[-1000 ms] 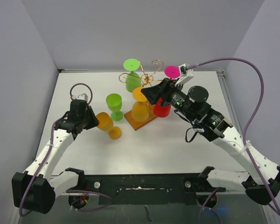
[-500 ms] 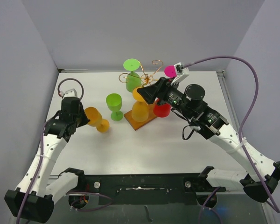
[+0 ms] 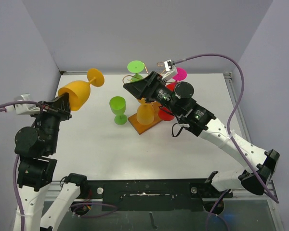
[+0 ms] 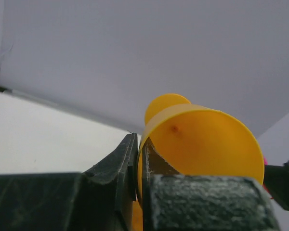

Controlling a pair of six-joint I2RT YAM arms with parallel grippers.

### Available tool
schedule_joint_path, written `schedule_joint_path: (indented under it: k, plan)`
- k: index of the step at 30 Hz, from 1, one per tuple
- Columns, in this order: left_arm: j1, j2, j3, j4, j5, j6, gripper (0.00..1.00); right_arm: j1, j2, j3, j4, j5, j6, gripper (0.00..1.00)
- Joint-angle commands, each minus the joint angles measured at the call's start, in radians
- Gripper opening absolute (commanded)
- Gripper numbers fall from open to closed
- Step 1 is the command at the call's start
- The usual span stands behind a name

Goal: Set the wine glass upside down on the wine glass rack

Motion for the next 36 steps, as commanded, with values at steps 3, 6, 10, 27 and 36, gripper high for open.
schedule_joint_path:
  k: [3, 6, 10, 27, 36]
  plan:
    - [0.003, -0.046, -0.111, 0.456, 0.104, -0.056, 0.0, 0.104, 0.078, 0.136, 0.133, 0.124, 0.182, 0.57]
    - [0.004, -0.053, -0.159, 0.568, 0.146, -0.07, 0.0, 0.118, 0.121, 0.191, 0.094, 0.173, 0.263, 0.52]
    - [0.003, -0.053, -0.2, 0.66, 0.172, -0.083, 0.0, 0.118, 0.157, 0.237, 0.091, 0.227, 0.346, 0.49]
    - [0.003, -0.019, -0.278, 0.851, 0.256, -0.126, 0.0, 0.128, 0.301, 0.432, 0.017, 0.264, 0.419, 0.48]
    - [0.003, -0.003, -0.302, 0.9, 0.288, -0.141, 0.0, 0.143, 0.325, 0.445, 0.04, 0.249, 0.422, 0.45]
